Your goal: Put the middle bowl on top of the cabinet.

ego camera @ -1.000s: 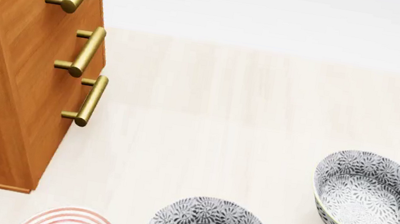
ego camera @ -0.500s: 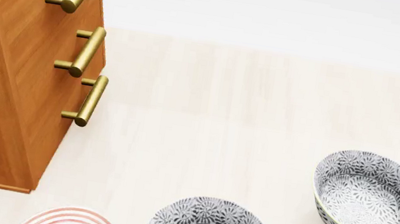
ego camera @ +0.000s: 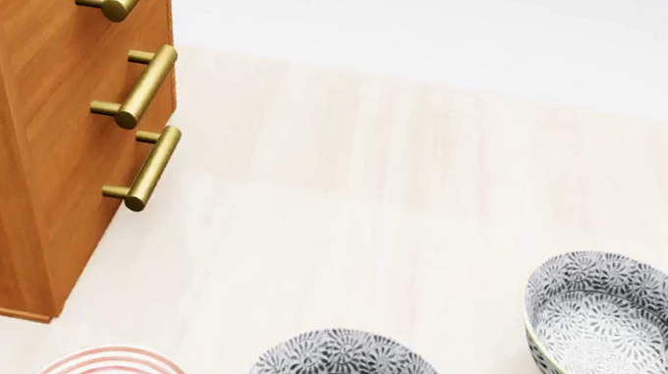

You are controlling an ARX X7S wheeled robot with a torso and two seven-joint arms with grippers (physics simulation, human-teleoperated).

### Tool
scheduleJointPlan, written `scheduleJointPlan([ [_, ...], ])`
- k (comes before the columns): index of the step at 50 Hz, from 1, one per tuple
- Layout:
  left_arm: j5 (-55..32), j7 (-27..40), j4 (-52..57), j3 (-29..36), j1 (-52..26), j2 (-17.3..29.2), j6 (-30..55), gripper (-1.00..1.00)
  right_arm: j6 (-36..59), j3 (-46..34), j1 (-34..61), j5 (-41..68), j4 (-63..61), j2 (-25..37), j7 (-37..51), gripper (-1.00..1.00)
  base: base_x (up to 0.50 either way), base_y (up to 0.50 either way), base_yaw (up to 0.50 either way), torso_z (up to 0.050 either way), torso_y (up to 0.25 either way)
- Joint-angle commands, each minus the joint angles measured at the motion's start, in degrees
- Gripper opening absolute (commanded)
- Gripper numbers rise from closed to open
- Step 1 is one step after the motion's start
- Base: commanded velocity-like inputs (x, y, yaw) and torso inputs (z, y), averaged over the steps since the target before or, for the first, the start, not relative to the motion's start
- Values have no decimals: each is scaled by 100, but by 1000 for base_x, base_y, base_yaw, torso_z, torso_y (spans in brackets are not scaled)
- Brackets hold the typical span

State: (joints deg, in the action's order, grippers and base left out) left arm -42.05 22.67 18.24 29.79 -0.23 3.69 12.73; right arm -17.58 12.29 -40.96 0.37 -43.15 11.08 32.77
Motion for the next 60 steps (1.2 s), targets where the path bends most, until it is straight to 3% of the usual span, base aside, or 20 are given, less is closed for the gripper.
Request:
scheduleJointPlan([
  [1, -268, 128, -369, 31, -374, -37, 207, 100, -33, 2, -29, -11, -8, 0, 14, 100, 0, 0, 0, 0, 0],
  [55, -950, 157, -1655, 393, -1016, -38, 25, 100, -189, 86, -160, -102, -117, -187, -120, 100, 0, 0, 0, 0, 0],
  [56, -958, 101, -1692, 390, -1022, -42, -23, -100, -184, 82, -158, -107, -120, -187, -122, 100, 0, 0, 0, 0, 0],
  [60, -973, 80, -1633, 419, -985, -19, -105, -100, -199, 87, -166, -112, -123, -200, -133, 100, 0, 0, 0, 0, 0],
])
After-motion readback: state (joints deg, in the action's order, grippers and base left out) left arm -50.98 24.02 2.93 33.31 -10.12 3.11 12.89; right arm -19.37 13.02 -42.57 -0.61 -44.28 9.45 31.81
